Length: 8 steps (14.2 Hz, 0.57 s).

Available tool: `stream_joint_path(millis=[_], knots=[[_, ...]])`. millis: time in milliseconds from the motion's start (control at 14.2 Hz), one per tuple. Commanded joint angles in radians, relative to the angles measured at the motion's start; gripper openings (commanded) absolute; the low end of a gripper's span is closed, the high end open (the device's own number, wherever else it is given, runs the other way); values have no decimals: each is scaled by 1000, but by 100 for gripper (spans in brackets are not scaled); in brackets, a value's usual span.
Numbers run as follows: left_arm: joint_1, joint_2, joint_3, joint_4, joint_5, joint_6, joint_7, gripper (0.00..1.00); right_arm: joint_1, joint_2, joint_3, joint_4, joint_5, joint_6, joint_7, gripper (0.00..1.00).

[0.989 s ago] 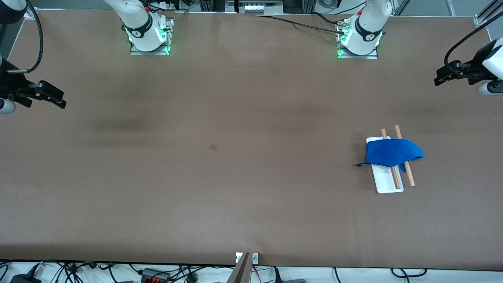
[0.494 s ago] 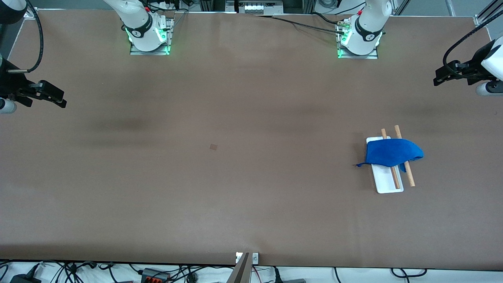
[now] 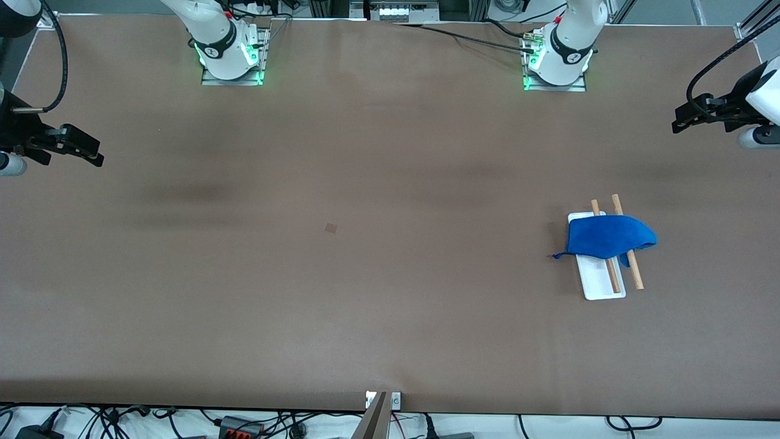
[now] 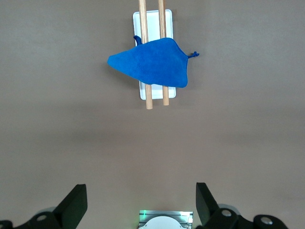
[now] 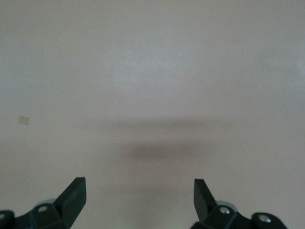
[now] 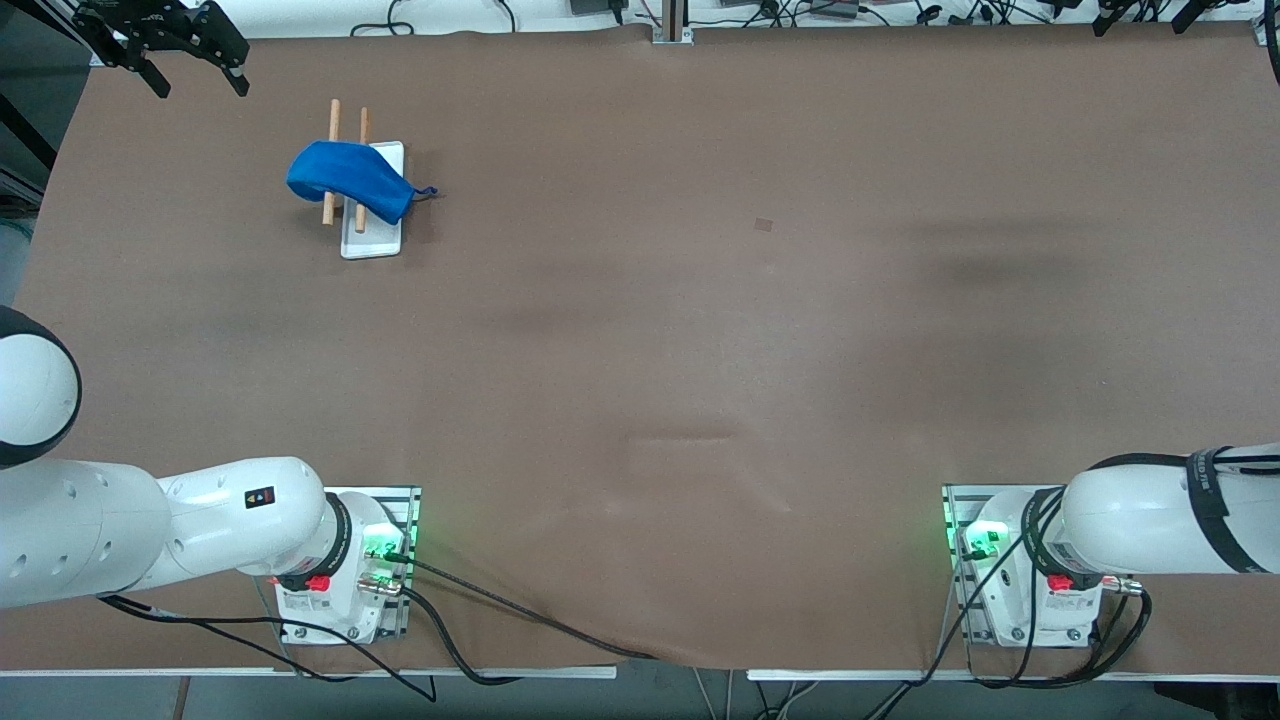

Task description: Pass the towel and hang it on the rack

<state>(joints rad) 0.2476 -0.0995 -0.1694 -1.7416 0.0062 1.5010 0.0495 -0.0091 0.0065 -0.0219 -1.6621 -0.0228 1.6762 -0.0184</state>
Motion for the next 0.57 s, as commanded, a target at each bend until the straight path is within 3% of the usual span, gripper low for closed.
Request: stream_joint_path(millis=[0, 494], knots=[[-11, 44, 10, 63, 6, -42, 0, 100, -6, -13, 11, -5, -6, -9, -3, 100], [-7, 60, 10, 82, 1, -64, 1, 100, -6, -11, 10, -5, -6, -6, -11, 100]])
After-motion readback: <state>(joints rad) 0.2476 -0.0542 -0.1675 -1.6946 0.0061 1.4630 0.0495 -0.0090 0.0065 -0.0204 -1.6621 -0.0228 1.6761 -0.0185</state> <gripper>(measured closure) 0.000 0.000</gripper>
